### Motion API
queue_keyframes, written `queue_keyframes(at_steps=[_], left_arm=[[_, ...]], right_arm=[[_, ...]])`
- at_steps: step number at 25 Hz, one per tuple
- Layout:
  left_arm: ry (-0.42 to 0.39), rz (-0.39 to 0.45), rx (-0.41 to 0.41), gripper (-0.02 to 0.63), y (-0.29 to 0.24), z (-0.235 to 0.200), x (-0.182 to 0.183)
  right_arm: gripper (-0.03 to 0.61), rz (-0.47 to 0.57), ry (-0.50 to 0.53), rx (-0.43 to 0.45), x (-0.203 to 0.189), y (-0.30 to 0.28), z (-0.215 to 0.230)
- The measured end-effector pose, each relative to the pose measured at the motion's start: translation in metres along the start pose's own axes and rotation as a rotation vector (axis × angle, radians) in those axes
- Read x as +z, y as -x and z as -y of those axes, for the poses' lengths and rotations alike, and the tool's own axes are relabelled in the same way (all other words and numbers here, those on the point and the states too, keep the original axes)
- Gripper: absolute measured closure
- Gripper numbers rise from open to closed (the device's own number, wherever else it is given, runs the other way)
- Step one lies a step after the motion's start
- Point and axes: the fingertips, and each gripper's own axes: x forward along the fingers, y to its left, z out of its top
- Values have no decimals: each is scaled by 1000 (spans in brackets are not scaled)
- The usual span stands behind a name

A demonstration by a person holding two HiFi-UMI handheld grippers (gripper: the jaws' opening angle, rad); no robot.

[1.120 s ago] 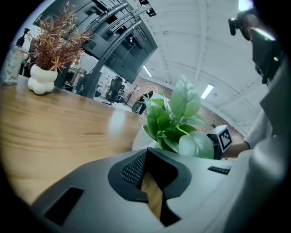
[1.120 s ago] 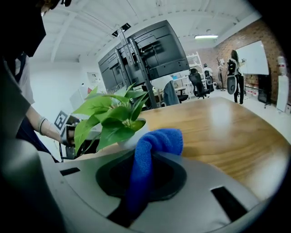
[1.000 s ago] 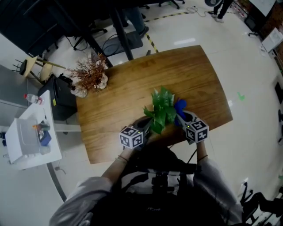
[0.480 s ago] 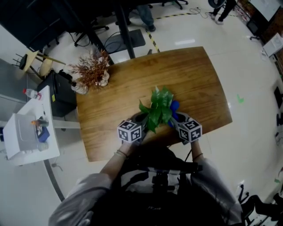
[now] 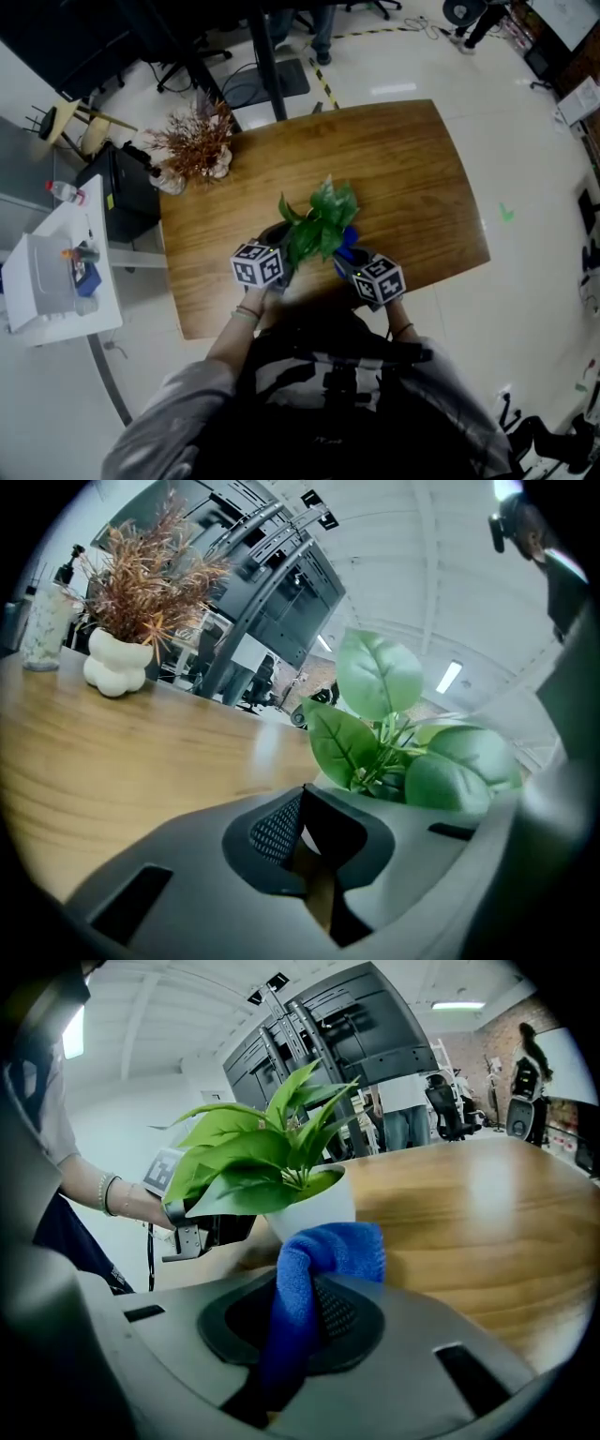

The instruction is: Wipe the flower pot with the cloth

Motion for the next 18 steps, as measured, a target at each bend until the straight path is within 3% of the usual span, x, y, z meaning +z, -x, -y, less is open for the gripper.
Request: queue_keyframes(at_steps=[5, 12, 18], left_arm=[[38, 6, 11, 607, 31, 2, -18], [55, -63, -98, 607, 34, 48, -58], [27, -50, -135, 607, 17, 56, -47]], right_arm=[[522, 26, 7, -34, 8, 22, 18], [522, 94, 71, -91, 51, 39, 54], [522, 103, 109, -17, 70, 23, 48]])
